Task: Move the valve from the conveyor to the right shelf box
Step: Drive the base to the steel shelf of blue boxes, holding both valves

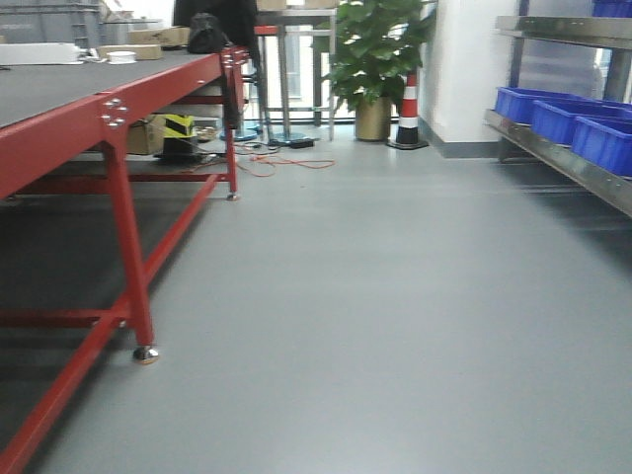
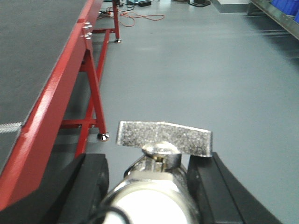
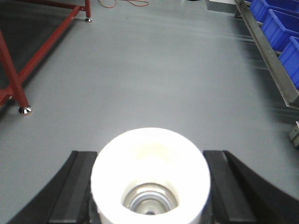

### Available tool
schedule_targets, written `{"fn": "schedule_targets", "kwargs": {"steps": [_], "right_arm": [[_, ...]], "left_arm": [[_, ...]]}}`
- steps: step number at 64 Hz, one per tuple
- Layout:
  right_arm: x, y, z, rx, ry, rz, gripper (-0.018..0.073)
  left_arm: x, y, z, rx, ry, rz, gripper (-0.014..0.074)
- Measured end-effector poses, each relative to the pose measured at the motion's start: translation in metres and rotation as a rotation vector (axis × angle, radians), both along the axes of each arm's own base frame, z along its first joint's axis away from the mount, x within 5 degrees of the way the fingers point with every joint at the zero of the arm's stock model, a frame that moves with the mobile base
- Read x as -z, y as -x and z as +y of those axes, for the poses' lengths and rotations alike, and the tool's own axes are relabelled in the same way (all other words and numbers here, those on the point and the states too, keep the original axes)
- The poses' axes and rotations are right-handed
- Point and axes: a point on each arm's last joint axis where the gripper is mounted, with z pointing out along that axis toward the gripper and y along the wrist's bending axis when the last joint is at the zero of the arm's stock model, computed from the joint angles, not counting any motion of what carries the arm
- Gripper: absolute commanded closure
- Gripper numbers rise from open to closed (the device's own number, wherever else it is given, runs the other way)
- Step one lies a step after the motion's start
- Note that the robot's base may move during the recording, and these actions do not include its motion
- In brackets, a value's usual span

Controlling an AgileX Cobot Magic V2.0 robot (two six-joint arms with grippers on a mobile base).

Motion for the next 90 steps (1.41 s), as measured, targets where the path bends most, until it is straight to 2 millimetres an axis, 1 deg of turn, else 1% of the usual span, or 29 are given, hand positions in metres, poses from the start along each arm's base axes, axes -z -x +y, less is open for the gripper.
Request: {"fn": "schedule_targets", "kwargs": {"steps": [90], "right_arm": [[0.0000,0.0000,0.0000,0.000,0.000,0.000,0.0713]], "left_arm": [[-0.0002,0.0005,0.0000,0.000,0.000,-0.002,0.0707]]}}
